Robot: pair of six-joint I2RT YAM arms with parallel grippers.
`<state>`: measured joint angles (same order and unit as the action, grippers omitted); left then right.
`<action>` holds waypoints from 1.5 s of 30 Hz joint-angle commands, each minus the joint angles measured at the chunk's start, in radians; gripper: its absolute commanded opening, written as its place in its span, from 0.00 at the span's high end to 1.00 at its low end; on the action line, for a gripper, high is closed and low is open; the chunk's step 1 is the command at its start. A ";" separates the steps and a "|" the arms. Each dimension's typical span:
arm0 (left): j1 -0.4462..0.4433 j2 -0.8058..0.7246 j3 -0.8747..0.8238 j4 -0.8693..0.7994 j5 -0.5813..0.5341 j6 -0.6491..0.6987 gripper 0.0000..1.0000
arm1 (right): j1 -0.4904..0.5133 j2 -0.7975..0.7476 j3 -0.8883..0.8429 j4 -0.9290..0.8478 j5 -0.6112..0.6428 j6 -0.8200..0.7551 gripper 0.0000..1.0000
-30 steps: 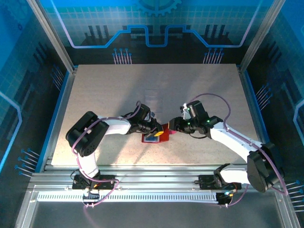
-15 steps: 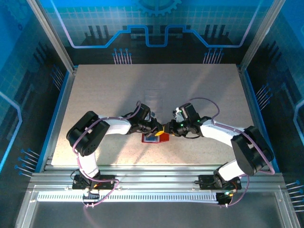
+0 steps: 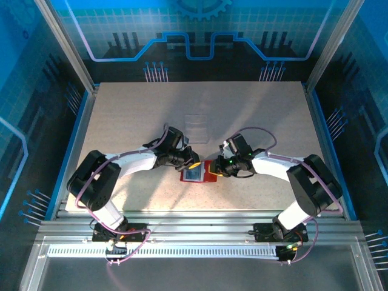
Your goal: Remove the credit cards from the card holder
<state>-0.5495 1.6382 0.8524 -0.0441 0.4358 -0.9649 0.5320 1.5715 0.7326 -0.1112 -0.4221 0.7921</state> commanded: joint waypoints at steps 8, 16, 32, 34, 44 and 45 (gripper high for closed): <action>0.029 -0.077 -0.021 -0.243 -0.136 0.143 0.87 | 0.012 0.068 0.078 -0.013 -0.042 -0.040 0.78; 0.050 -0.054 -0.056 -0.200 -0.117 0.134 0.88 | 0.021 0.149 0.100 -0.040 -0.031 -0.078 0.79; 0.068 -0.069 -0.137 -0.095 -0.080 0.064 0.90 | 0.109 0.192 0.203 -0.284 0.158 -0.303 0.82; 0.068 -0.096 -0.146 -0.091 -0.086 0.057 0.89 | 0.124 0.194 0.215 -0.312 0.164 -0.328 0.82; 0.053 -0.170 -0.117 -0.110 -0.080 0.037 0.88 | 0.149 0.167 0.200 -0.364 0.166 -0.389 0.82; 0.046 -0.166 -0.109 -0.112 -0.077 0.036 0.87 | 0.150 0.162 0.198 -0.369 0.165 -0.404 0.83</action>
<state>-0.4889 1.4807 0.7166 -0.1513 0.3370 -0.9142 0.6628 1.7432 0.9428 -0.3748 -0.2787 0.4458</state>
